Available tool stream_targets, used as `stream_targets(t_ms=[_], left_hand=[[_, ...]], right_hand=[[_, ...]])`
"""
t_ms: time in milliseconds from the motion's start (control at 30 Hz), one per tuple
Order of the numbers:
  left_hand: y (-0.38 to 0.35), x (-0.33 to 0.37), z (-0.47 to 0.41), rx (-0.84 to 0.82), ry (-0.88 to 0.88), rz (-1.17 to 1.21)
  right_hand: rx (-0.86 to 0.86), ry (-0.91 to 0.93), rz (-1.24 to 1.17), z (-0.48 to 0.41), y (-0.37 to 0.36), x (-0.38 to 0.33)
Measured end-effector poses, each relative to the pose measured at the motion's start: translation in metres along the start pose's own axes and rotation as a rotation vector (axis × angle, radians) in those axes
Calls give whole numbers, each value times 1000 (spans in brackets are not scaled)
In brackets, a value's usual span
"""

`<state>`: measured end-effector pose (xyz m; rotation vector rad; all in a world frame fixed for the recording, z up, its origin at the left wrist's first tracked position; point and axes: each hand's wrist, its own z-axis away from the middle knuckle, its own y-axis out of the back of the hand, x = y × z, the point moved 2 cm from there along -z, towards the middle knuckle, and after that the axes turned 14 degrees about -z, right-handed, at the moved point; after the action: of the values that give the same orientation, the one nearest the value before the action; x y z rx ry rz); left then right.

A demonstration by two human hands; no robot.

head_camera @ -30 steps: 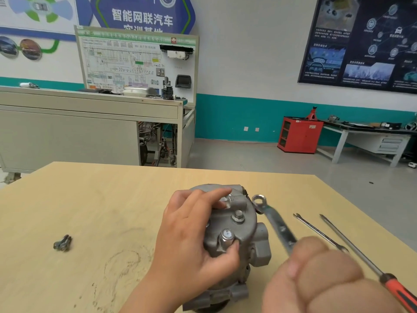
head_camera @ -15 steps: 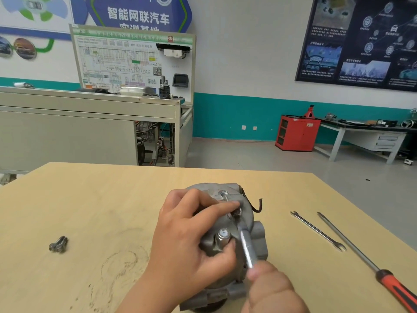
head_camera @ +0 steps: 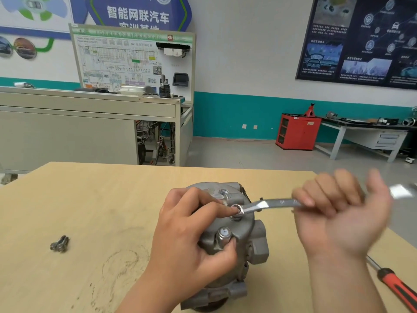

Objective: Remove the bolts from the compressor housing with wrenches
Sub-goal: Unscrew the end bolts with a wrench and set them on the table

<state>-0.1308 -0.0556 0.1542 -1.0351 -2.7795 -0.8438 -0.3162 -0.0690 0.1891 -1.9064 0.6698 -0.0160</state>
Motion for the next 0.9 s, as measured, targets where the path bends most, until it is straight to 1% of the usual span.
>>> stream_targets(t_ms=[167,233,267,333,400,433,500,533,567,633,667,700,733,800,900], left_hand=[[1,0,-1,-13,-11,-7],[1,-2,-1,-21,-25,-10],[1,-2,0,-25,-32,-14],[1,-3,0,-26,-46,-23],[0,-3,0,-23,-53,-31],[0,-3,0,-20,-52,-33],[-1,-3,0,-15,-44,-34],[-1,-2,0,-17,-41,-34],[-1,-2,0,-18,-42,-39],[-1,-1,-1,-19,-54,-54],[-1,-1,-1,-19,-64,-63],[0,-2,0,-15,-74,-63],[0,-3,0,-11,-82,-53],[1,-4,1,12,-73,4],[-1,-6,2,71,-14,104]], right_hand=[[141,-534,-18,-69,-19,45],[123,-727,-42,-80,-24,67],[97,-795,-57,-83,-26,74],[56,-858,-56,-87,-31,82],[54,-851,9,-87,-38,92],[65,-815,77,-85,-41,97],[55,-703,316,-82,-47,106],[9,-638,481,-80,-51,110],[-79,-560,677,-78,-56,112],[-341,-357,1113,-73,-67,116],[-474,-254,1273,-70,-72,118],[-577,-187,1365,-66,-76,120],[-649,-161,1398,-62,-80,122],[-758,-180,1402,-54,-88,126],[-895,-206,1303,-41,-101,124]])
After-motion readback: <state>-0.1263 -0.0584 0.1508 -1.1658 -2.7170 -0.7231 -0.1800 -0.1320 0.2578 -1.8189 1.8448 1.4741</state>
